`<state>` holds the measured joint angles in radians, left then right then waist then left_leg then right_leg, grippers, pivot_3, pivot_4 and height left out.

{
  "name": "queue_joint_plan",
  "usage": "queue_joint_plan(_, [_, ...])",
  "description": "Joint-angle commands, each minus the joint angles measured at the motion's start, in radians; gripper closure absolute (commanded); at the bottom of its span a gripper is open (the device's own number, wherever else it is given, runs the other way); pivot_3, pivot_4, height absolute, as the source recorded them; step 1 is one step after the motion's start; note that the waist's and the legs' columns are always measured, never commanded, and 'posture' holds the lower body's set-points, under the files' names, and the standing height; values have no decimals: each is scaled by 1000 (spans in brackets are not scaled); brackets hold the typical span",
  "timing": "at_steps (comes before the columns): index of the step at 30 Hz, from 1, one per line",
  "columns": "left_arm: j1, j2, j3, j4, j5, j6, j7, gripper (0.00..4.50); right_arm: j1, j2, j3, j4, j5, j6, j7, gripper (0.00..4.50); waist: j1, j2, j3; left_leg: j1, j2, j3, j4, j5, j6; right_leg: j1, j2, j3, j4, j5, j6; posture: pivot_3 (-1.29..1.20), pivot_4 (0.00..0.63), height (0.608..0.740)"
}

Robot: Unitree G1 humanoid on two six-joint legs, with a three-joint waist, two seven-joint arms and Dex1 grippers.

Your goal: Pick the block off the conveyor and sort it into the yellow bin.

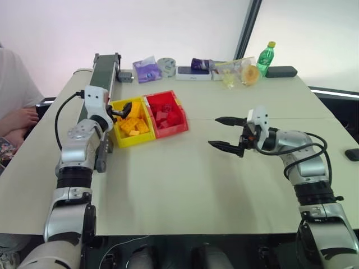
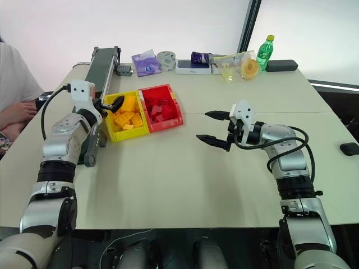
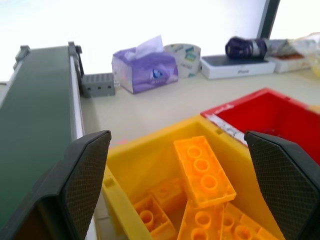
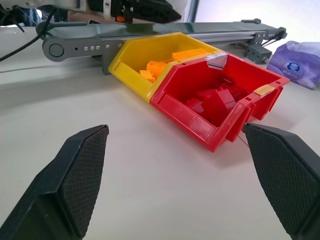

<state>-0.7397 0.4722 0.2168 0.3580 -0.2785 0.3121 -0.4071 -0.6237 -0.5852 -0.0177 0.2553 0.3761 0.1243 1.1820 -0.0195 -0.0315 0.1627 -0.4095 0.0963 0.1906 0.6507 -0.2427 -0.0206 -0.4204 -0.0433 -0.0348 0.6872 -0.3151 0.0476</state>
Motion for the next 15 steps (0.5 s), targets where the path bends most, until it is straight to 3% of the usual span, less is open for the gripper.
queue_joint_plan(1, [66,59,54,-177,-65,70,-47,14,7,-15,-33,-47,19,-8,-3,0,-1,0,0,0,0,0,0,0,0,0,0,0,0,0,0,0,150,740])
queue_joint_plan(3, [161,117,71,-296,-89,102,-98,14,17,-18,-34,-52,20,-8,-3,0,-4,0,0,0,1,0,0,0,0,0,0,0,0,0,0,0,150,740])
queue_joint_plan(7, [383,219,238,-497,-263,214,-219,14,18,-26,-35,-49,21,-7,4,0,-10,0,0,0,3,0,-1,0,0,-1,-1,1,0,0,0,0,150,740])
queue_joint_plan(15, [696,286,471,-562,-326,212,-303,14,4,-34,-34,-24,12,-22,19,0,-2,0,0,1,2,-1,-1,0,0,1,-3,0,0,0,0,0,150,740])
